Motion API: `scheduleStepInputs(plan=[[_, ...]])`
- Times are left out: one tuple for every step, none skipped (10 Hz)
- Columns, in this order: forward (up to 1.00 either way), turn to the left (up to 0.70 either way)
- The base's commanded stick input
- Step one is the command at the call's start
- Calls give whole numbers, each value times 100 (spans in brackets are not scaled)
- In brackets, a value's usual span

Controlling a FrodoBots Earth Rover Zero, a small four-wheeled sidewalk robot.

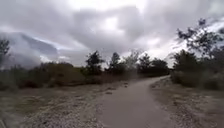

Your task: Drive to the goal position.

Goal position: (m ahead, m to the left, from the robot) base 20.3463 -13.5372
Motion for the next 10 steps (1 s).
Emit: scheduleStepInputs(plan=[[45, 0], [45, 0], [45, 0], [45, 0], [45, 0], [45, 0], [45, 0], [45, 0], [45, 0], [45, 0]])
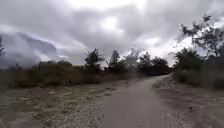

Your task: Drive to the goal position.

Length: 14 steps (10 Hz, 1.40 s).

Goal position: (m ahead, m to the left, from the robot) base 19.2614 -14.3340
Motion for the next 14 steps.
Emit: scheduleStepInputs(plan=[[45, 0], [45, 0], [45, 0], [45, 0], [45, 0], [45, 0], [45, 0], [45, 0], [45, 0], [45, 0], [45, 0], [45, 0], [45, 0], [45, 0]])
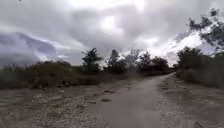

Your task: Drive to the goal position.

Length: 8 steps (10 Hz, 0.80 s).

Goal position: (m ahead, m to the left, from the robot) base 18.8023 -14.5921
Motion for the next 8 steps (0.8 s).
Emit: scheduleStepInputs(plan=[[45, 0], [45, 0], [45, 0], [45, 0], [45, 0], [45, 0], [45, 0], [45, 0]])
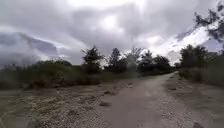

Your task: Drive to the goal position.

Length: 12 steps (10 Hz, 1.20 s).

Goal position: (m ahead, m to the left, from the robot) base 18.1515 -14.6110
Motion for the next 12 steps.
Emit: scheduleStepInputs(plan=[[45, 0], [45, 0], [45, 0], [45, 0], [45, 0], [45, 0], [45, 0], [45, 0], [45, 0], [45, 0], [45, 0], [45, 0]])
